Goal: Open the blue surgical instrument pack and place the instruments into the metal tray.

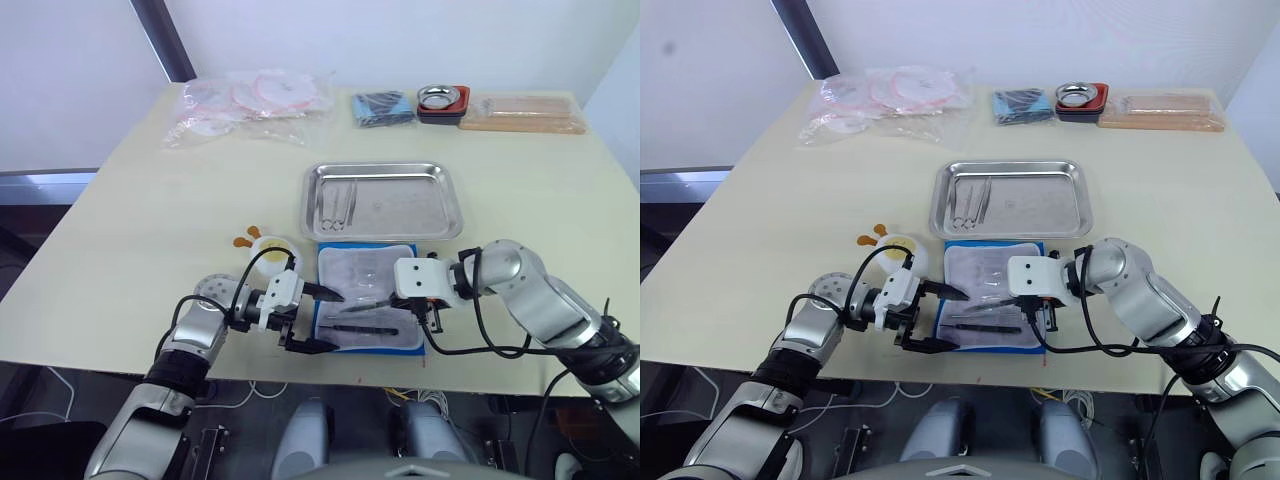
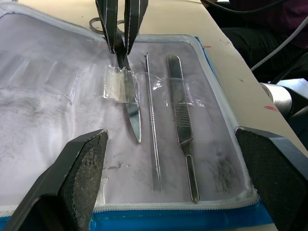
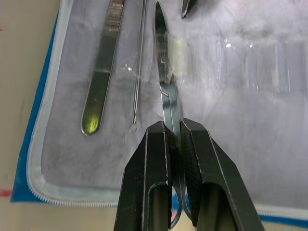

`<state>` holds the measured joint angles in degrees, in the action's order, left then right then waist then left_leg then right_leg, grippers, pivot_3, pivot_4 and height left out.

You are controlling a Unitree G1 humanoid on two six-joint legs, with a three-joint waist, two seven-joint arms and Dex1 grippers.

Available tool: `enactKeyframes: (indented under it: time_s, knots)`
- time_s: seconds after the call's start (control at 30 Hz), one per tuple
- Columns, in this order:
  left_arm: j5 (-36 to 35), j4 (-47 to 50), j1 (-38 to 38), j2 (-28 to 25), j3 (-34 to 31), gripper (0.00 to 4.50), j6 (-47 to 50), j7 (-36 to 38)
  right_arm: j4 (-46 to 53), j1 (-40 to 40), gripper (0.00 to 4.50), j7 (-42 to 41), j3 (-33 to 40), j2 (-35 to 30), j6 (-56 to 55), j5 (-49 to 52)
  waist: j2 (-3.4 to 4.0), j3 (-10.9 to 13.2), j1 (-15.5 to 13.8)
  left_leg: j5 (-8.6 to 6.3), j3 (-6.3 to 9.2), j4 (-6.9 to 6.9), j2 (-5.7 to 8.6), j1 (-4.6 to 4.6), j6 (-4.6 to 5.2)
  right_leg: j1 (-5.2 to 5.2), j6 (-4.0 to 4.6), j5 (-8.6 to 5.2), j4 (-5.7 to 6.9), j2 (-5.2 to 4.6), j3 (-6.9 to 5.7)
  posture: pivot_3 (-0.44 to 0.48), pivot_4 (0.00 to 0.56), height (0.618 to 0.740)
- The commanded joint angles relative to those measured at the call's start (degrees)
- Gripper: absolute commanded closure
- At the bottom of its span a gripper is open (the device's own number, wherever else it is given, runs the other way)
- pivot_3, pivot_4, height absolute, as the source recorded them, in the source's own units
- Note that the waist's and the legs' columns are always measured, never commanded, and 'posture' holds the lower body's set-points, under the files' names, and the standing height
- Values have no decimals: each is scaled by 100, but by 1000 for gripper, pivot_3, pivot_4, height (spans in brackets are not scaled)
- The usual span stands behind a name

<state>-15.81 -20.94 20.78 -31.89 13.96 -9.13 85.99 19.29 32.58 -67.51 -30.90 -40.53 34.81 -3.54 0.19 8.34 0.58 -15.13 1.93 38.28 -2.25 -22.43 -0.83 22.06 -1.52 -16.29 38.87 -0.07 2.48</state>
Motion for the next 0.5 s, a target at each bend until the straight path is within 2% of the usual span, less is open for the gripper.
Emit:
enactKeyframes:
  time_s: [0.03, 0.5]
  knots:
    - [364, -274, -137, 16, 210, 0, 236, -161, 194, 107, 4433, -99, 126, -137, -72, 38, 0, 0, 0, 0, 0, 0, 0, 0, 0, 0, 0, 0, 0, 0, 0, 0, 150, 740]
    - [372, -257, -175, 48, 218, 0, 241, -195, 252, -24, 4433, -378, 519, -934, -389, 209, 0, 1, 0, -1, -1, 0, 1, -1, 1, 0, -9, -6, -2, -2, 0, 0, 150, 740]
